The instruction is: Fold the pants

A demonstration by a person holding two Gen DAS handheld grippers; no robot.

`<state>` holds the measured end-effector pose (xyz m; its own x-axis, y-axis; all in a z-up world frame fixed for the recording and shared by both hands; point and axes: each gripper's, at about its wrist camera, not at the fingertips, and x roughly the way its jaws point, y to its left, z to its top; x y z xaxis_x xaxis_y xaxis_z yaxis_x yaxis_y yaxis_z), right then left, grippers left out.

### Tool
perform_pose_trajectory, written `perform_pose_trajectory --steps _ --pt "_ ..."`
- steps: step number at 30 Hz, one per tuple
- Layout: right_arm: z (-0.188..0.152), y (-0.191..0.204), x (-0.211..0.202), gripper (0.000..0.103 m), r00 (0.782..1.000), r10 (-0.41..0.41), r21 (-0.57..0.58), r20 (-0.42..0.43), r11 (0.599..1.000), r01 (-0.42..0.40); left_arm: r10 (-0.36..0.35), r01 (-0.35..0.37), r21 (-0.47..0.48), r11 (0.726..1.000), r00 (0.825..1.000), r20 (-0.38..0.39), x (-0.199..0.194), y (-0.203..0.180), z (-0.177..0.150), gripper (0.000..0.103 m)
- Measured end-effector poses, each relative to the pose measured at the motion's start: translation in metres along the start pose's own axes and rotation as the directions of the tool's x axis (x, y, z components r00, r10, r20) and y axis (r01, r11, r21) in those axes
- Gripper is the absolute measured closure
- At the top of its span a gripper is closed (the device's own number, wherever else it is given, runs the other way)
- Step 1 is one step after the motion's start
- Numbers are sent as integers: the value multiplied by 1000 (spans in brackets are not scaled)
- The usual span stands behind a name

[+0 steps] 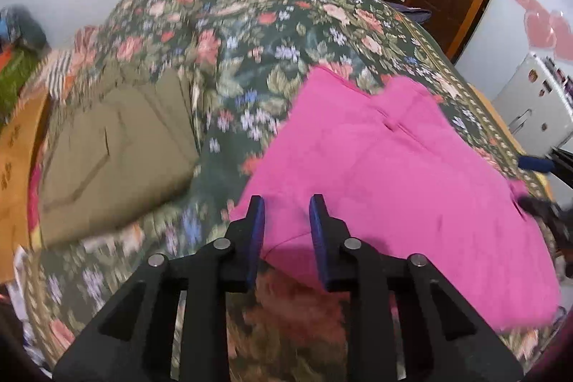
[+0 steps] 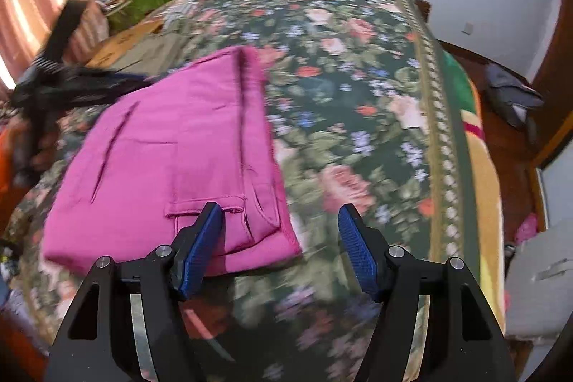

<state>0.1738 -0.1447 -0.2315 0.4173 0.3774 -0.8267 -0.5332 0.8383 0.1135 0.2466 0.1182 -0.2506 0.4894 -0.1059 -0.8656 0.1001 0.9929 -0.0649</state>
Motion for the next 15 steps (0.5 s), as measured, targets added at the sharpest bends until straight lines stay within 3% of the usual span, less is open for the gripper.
perform_pose_trajectory --steps 5,11,15 --pt "10 -11 7 51 1000 -27 24 2 999 27 5 -5 -39 999 1000 19 -22 -7 -33 77" --pt "12 -8 -17 51 999 -25 50 47 998 23 -32 36 -191 981 999 21 -46 -2 -70 78" --pt "7 -1 -34 51 997 0 62 77 998 -5 -28 33 -222 974 999 24 -62 -4 -89 81"
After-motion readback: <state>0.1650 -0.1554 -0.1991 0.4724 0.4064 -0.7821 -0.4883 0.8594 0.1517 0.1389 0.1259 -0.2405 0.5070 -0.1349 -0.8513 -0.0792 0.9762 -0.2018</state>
